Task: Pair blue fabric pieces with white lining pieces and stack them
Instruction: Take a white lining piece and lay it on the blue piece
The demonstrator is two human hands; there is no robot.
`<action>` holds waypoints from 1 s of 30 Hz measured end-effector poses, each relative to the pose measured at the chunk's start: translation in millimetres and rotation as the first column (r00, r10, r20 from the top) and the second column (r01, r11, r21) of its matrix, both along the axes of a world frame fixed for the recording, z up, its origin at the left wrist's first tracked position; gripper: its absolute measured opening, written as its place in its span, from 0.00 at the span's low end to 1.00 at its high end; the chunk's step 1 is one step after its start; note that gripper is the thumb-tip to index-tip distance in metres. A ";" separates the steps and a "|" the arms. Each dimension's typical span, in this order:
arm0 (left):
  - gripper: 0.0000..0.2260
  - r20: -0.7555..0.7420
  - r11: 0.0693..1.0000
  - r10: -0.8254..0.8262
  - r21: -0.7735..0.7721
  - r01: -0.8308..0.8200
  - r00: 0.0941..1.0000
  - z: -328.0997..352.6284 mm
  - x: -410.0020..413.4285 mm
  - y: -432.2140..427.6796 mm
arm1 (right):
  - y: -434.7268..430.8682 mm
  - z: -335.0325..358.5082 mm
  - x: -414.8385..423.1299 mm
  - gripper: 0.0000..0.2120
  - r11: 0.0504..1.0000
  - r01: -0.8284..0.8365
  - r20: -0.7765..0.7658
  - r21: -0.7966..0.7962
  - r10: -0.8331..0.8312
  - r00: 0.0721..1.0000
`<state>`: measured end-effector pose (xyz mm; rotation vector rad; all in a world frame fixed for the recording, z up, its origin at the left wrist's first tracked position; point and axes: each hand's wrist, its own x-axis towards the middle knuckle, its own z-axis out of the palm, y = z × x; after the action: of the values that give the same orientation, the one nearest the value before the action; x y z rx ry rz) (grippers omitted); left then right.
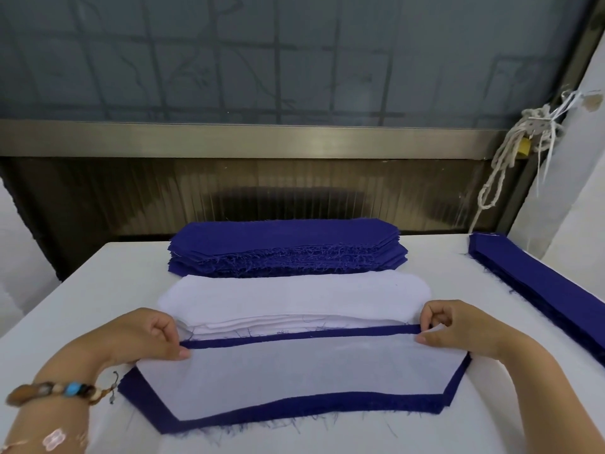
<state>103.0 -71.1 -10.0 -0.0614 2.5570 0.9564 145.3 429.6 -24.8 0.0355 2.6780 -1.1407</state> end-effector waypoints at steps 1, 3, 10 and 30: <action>0.14 0.004 1.000 0.008 -0.011 -0.008 1.000 -0.7 -0.5 -1.3 | 0.8 -1.0 -0.4 0.10 1.000 -0.005 -0.014 0.018 0.005 1.000; 0.16 0.017 0.999 0.032 -0.028 -0.031 0.999 -1.6 -1.8 -4.4 | 2.1 -3.2 -1.4 0.11 0.998 -0.004 -0.038 0.056 0.006 0.999; 0.07 0.013 0.977 0.203 -0.065 -0.202 0.979 -11.0 -8.9 -21.7 | 1.9 -6.5 -7.7 0.20 0.940 0.296 -0.288 0.169 -0.240 0.927; 0.27 -0.574 0.969 0.133 -0.096 -0.228 0.808 -38.3 -26.9 40.1 | -54.4 -25.2 -24.3 0.14 0.989 -0.018 -0.590 0.148 0.103 0.801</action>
<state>76.1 -31.0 -48.3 -0.0799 3.2305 0.9384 120.9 375.2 -50.0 -0.4665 3.2706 -1.0821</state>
